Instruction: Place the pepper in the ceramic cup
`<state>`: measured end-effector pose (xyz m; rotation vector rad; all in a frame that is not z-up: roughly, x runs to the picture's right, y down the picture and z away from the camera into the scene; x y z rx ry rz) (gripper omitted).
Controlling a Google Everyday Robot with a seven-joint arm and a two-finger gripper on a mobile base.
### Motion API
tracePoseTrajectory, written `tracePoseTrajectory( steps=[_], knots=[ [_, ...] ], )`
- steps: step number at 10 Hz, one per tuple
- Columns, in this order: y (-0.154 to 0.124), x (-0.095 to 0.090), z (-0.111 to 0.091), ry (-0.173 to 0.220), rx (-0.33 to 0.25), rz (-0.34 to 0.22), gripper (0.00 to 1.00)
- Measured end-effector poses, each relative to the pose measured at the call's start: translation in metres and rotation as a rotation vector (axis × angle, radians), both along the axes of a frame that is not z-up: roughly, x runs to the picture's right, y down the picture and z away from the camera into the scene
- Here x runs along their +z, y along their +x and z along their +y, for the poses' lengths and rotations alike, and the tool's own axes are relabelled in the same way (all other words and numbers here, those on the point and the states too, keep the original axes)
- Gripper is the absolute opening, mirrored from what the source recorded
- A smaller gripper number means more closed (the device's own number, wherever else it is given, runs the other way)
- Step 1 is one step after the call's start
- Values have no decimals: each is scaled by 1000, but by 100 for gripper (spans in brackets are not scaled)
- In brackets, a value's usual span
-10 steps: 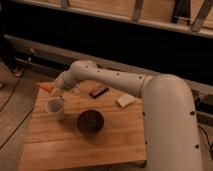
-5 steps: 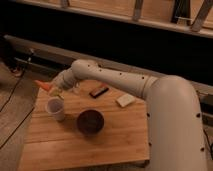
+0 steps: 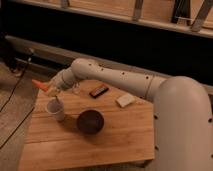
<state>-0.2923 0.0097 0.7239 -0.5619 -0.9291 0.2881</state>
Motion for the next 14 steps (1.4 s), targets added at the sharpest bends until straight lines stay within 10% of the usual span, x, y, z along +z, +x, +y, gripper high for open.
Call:
tracePoseTrajectory(
  steps=[4, 14],
  knots=[
    [-20, -8, 25, -34, -10, -54, 0],
    [-3, 45, 57, -64, 12, -52, 7]
  ],
)
